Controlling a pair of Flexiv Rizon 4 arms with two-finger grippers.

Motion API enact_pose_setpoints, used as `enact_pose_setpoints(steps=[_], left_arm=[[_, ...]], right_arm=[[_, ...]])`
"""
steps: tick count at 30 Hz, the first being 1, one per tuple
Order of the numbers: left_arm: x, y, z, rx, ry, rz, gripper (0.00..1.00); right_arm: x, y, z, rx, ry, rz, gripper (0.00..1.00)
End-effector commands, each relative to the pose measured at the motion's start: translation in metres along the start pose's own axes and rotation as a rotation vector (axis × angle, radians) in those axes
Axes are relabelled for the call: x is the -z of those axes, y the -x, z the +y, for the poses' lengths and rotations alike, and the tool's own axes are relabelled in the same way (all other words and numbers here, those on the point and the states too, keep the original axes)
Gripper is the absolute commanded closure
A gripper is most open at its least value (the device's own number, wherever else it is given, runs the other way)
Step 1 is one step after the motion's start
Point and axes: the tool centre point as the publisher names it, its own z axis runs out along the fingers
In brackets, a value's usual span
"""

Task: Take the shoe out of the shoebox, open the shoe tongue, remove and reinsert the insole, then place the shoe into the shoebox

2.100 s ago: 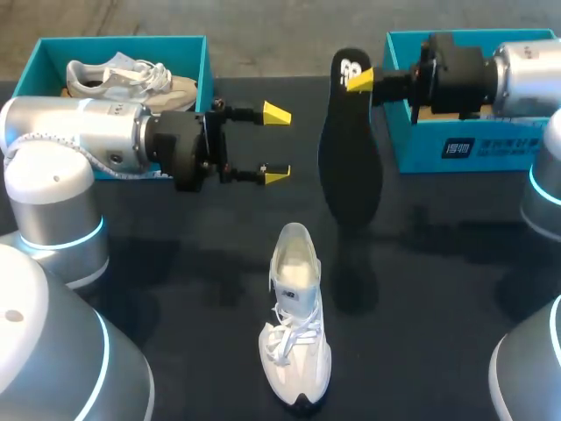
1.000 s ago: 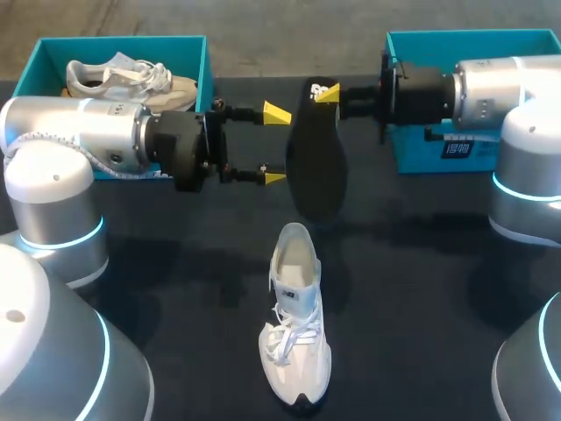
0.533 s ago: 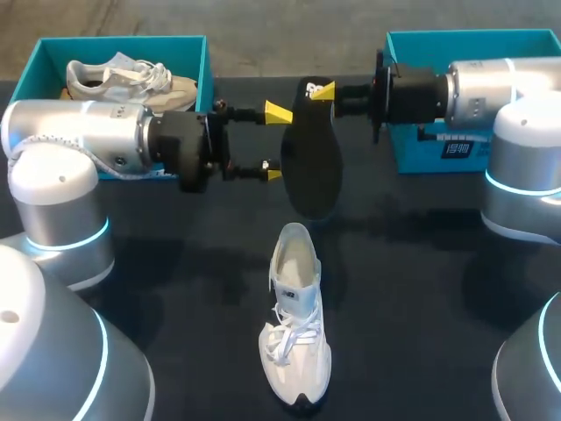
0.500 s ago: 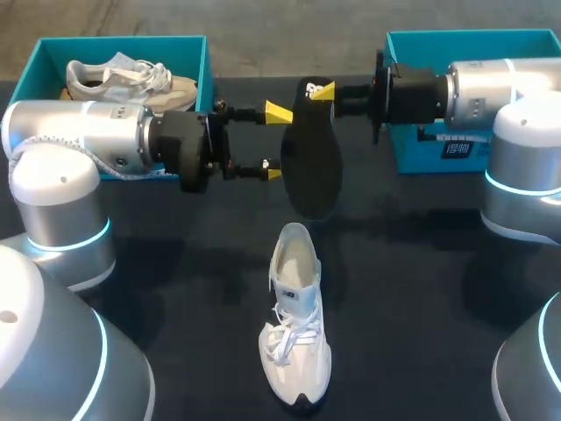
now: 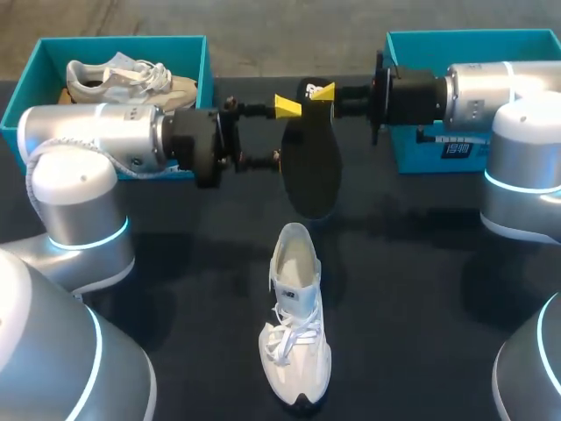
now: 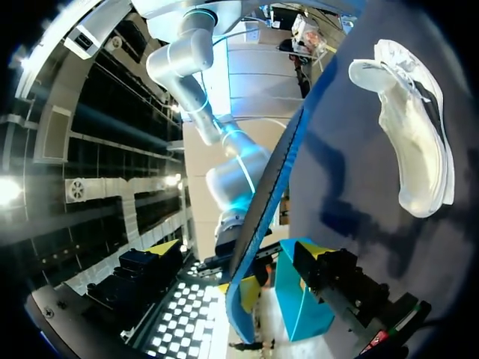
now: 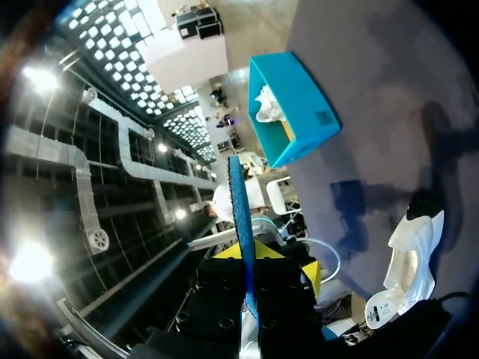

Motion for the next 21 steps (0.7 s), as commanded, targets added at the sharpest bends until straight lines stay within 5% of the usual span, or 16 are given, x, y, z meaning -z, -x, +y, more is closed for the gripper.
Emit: enact_pose_setpoints(steps=[1, 5, 9, 21], left_arm=[[-0.0057, 0.0017, 0.0061, -0.012, 0.001, -0.009, 0.09], [-0.008, 0.0038, 0.0068, -0.021, -0.006, -0.01, 0.36], [-0.0081, 0.0069, 0.0038, -0.032, -0.015, -0.005, 0.51], [-0.0092, 0.0071, 0.0001, -0.052, -0.022, 0.01, 0.7]], right_arm=[[-0.002, 0.0025, 0.0007, -0.001, -0.001, 0.005, 1.0], [-0.003, 0.0044, 0.0014, -0.006, -0.003, 0.011, 1.0], [-0.0028, 0.0058, 0.0015, -0.009, -0.001, 0.016, 1.0], [-0.0034, 0.01, 0.0005, -0.008, 0.004, 0.027, 1.0]])
